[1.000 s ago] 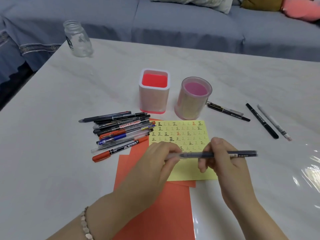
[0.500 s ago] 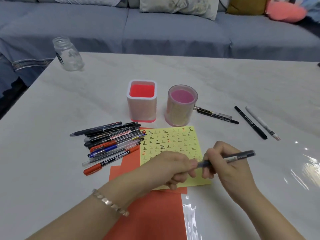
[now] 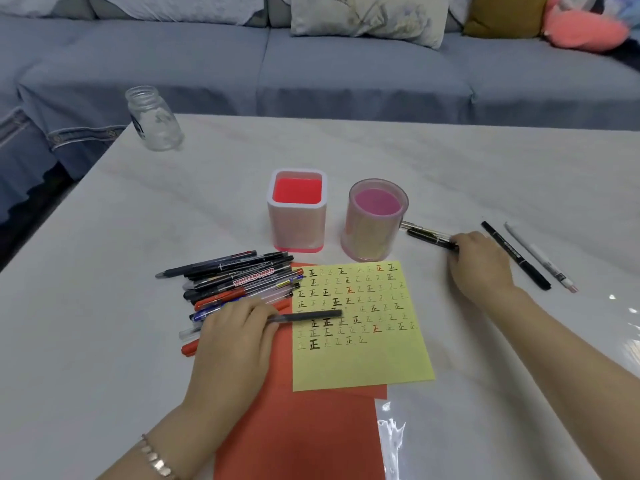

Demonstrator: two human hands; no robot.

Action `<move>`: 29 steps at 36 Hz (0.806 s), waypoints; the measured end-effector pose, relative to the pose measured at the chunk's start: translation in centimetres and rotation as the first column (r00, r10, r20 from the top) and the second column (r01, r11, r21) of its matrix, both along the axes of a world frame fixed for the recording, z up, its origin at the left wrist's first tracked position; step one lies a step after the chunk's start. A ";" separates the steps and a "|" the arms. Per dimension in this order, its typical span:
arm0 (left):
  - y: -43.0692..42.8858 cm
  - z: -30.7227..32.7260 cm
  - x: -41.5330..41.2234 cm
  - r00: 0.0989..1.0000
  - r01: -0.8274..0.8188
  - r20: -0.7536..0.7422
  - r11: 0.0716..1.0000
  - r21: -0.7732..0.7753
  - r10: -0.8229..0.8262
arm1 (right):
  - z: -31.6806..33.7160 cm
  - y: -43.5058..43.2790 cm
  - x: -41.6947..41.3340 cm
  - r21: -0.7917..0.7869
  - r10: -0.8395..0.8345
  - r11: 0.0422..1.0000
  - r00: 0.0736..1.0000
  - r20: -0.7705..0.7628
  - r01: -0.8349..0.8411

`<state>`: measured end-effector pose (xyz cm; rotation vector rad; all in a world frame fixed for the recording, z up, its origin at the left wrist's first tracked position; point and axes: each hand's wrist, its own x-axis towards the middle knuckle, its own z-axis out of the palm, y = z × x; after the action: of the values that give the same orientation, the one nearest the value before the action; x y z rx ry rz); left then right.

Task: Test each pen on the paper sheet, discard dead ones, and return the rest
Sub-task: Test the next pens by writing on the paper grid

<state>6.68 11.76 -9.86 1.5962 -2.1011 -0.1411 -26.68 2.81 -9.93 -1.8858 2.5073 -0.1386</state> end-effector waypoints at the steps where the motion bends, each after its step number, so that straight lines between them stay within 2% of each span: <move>1: 0.0 -0.3 0.3 1.000 -0.012 0.019 0.999 -0.033 0.013 | -0.1 0.1 0.0 0.001 -0.012 1.000 1.000 -0.004 0.012; 5: -0.1 -1.7 1.3 0.991 -0.064 0.106 0.991 -0.119 0.077 | 0.2 1.1 0.2 0.018 -0.034 0.999 0.998 0.054 0.033; 9: -0.1 -2.1 1.7 0.980 -0.130 0.143 0.988 -0.081 0.141 | 1.4 4.3 1.2 -0.048 -0.039 0.997 0.951 0.306 0.056; 13: 0.0 -1.2 0.7 0.990 -0.125 0.066 0.991 -0.036 0.128 | 3.4 7.6 3.3 -0.188 0.117 0.981 0.898 0.424 -0.039; 15: 0.2 -0.4 -0.2 0.998 -0.058 -0.017 0.997 -0.045 0.057 | 4.8 9.1 5.0 -0.215 0.227 0.967 0.840 0.493 -0.135; 18: 0.6 1.0 -1.8 0.984 0.130 -0.115 0.989 -0.077 -0.139 | 6.5 10.8 7.7 -0.168 0.344 0.936 0.709 0.615 -0.309; 22: 0.4 1.9 -3.6 0.915 0.402 0.049 0.893 -0.200 -0.401 | 7.6 12.0 10.4 -0.149 0.387 0.904 0.617 0.686 -0.401; 24: 0.4 1.9 -4.0 0.896 0.444 0.101 0.876 -0.191 -0.432 | 8.6 12.3 11.3 -0.154 0.336 0.915 0.492 0.803 -0.373; 25: 0.5 1.9 -4.2 0.906 0.423 0.091 0.890 -0.172 -0.413 | 9.1 12.3 11.5 -0.166 0.294 0.926 0.374 0.879 -0.338; 27: 1.0 2.1 -4.5 0.933 0.354 -0.016 0.926 -0.132 -0.359 | 9.8 12.3 11.7 -0.167 0.187 0.963 0.081 0.979 -0.213; 28: 1.4 2.2 -4.6 0.934 0.336 -0.086 0.936 -0.108 -0.346 | 10.0 12.3 11.8 -0.152 0.148 0.976 -0.033 0.988 -0.154; 29: 1.8 2.3 -4.8 0.926 0.340 -0.146 0.937 -0.077 -0.348 | 10.0 12.3 11.9 -0.140 0.130 0.983 -0.089 0.988 -0.118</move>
<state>1.92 13.56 -7.52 1.1338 -2.2209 -0.3188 -14.73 15.09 0.03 -1.0408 1.1261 -1.1018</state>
